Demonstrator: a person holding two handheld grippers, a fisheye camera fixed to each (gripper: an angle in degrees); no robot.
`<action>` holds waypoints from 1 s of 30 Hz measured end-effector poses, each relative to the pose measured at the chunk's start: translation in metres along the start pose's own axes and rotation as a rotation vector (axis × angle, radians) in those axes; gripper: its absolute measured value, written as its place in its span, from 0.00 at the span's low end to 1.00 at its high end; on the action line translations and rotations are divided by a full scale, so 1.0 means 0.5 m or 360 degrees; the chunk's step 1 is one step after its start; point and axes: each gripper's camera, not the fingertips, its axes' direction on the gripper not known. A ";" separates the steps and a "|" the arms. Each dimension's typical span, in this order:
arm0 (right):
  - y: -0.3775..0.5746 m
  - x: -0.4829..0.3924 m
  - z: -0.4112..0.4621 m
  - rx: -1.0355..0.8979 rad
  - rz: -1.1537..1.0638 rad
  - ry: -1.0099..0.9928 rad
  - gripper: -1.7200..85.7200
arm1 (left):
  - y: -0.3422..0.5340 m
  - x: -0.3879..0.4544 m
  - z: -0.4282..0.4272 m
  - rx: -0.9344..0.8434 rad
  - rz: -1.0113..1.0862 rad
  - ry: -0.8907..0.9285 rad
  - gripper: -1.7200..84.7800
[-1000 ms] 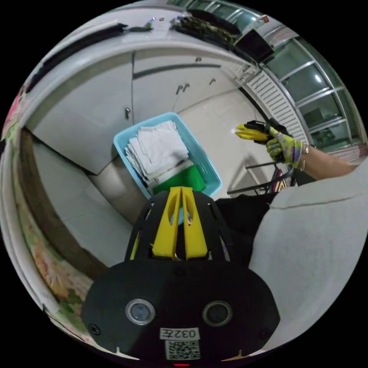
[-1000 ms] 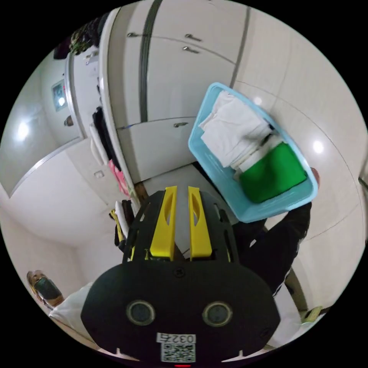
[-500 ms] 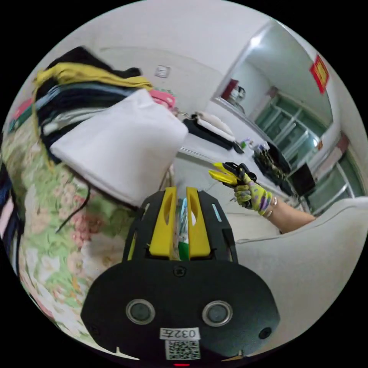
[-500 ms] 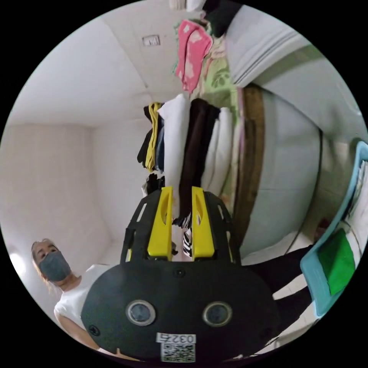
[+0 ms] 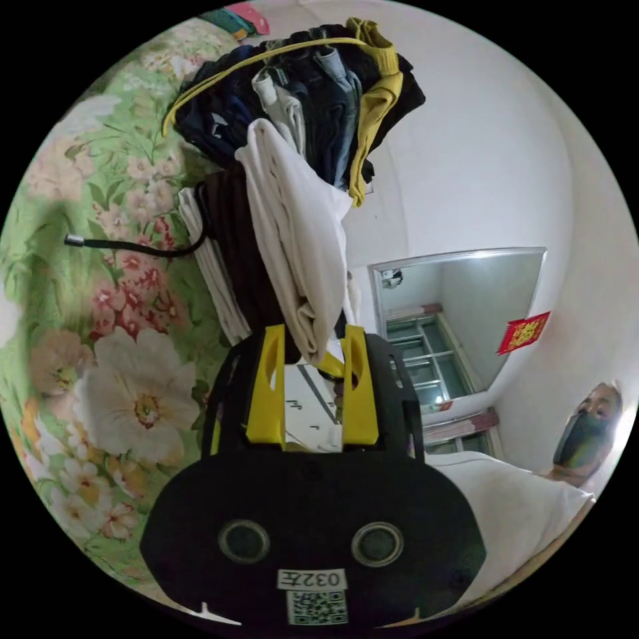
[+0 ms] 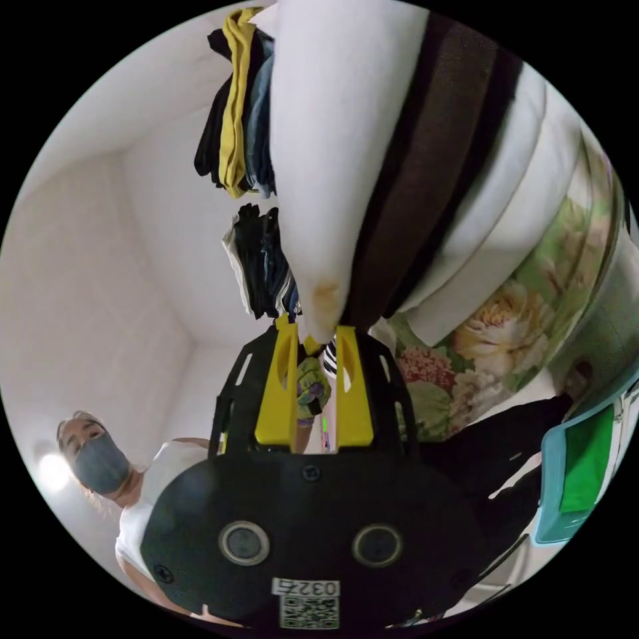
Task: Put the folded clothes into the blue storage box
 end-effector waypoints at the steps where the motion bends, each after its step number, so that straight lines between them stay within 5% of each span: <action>1: 0.004 -0.009 0.012 0.0003 -0.0009 0.0019 0.11 | -0.007 0.003 -0.011 -0.0013 -0.0001 0.0024 0.13; 6: 0.014 -0.072 0.035 0.0006 -0.0119 0.0036 0.06 | -0.011 0.026 -0.069 0.0018 0.0008 0.0050 0.13; 18: 0.023 -0.200 0.049 0.0095 -0.0299 -0.0096 0.04 | -0.128 0.091 -0.073 0.0033 -0.0132 0.0684 0.26; 22: 0.027 -0.201 0.062 0.0089 -0.0345 -0.0071 0.05 | -0.177 0.088 -0.069 0.0091 -0.0244 0.0821 0.24; 25: 0.030 -0.185 0.061 0.0070 -0.0416 -0.0049 0.10 | -0.192 0.091 -0.072 0.0074 -0.0277 0.0647 0.17; 30: 0.033 -0.095 -0.103 0.0674 -0.0115 -0.0043 0.14 | -0.210 0.115 -0.080 0.0076 -0.0213 0.0643 0.13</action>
